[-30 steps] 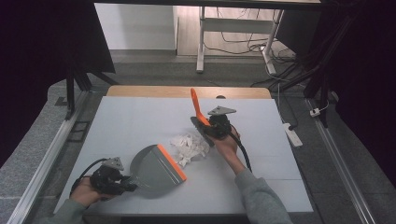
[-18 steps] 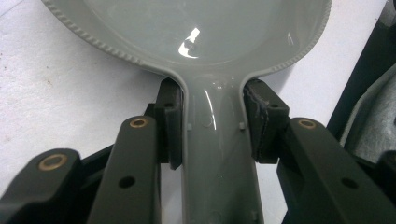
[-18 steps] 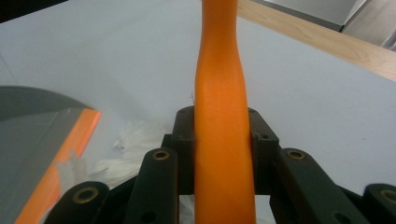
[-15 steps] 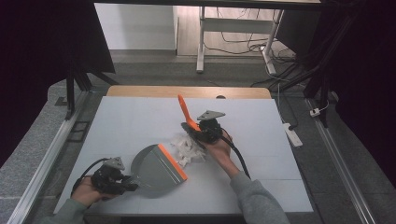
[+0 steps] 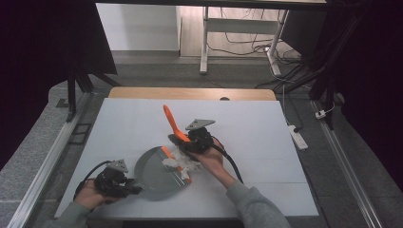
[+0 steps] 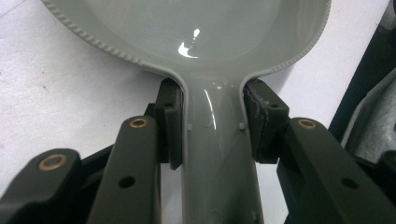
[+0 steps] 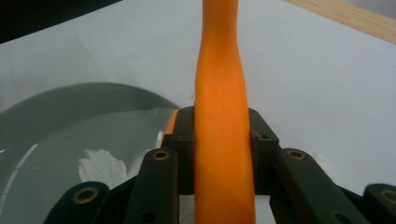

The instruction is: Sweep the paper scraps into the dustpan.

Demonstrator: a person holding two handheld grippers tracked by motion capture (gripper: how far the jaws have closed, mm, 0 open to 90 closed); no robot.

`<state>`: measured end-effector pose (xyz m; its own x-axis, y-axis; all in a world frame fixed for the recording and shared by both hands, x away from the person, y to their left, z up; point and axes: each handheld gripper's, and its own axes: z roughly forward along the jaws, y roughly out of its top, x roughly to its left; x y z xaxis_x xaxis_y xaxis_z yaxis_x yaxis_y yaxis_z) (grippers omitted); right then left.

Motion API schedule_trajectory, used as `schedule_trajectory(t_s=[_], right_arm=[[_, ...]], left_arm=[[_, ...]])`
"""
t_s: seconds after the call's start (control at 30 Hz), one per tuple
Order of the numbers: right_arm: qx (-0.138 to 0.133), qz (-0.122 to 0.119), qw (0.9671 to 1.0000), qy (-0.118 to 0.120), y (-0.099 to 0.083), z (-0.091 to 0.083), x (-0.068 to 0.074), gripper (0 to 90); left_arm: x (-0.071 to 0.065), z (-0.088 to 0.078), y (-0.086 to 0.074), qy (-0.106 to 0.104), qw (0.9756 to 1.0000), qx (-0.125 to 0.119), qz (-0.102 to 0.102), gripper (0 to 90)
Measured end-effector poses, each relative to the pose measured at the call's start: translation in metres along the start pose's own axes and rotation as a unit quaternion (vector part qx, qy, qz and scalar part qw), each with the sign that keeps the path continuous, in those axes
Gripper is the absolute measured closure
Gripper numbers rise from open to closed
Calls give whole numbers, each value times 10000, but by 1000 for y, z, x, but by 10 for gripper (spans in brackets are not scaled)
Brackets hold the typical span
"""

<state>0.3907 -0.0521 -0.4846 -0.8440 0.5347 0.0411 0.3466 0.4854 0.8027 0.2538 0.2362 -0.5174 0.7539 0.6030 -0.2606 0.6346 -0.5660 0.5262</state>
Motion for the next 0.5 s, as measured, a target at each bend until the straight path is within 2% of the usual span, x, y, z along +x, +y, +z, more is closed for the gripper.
schedule_trajectory(t_s=[0.17,0.3,0.4,0.5], right_arm=[[-56,-44,9993,355,4,3,17,698],[-240,-163,9974,664,9,-1,27,698],[-421,-243,9970,599,15,-11,27,698],[-607,-158,9974,358,17,-21,14,698]], left_arm=[[0,0,0,-4,10000,-5,-7,617],[0,0,0,0,10000,-9,-11,616],[0,0,0,-4,10000,-17,-22,616],[-1,0,1,17,10000,-15,-18,616]])
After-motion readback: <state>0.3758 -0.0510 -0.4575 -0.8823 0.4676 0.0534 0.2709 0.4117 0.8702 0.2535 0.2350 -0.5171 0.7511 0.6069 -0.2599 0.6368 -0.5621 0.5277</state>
